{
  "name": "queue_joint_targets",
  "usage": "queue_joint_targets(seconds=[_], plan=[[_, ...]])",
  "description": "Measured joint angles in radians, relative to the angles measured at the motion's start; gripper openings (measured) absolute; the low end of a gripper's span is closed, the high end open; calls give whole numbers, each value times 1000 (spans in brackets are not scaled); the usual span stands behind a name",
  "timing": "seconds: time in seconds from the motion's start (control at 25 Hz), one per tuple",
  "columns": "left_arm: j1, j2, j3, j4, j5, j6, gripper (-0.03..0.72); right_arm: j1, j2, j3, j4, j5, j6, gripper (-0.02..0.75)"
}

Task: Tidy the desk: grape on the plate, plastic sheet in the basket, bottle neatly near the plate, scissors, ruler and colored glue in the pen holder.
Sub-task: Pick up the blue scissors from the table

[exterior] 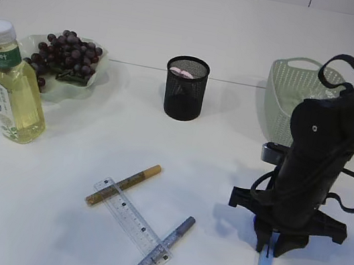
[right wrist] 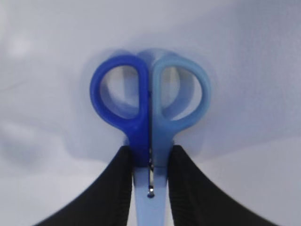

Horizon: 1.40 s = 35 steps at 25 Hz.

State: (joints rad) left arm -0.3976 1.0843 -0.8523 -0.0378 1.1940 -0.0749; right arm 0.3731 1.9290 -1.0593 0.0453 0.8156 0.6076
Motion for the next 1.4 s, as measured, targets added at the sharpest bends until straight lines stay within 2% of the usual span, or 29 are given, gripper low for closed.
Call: queue_joint_targets(seconds=[0.48,1.4], plan=[[0,6,0,-2,-2,0,272,0,27,-86,0,100,-151,217],[0,11,0,-2,-4,0,272,0,35,-215,-26,219,-234,216]])
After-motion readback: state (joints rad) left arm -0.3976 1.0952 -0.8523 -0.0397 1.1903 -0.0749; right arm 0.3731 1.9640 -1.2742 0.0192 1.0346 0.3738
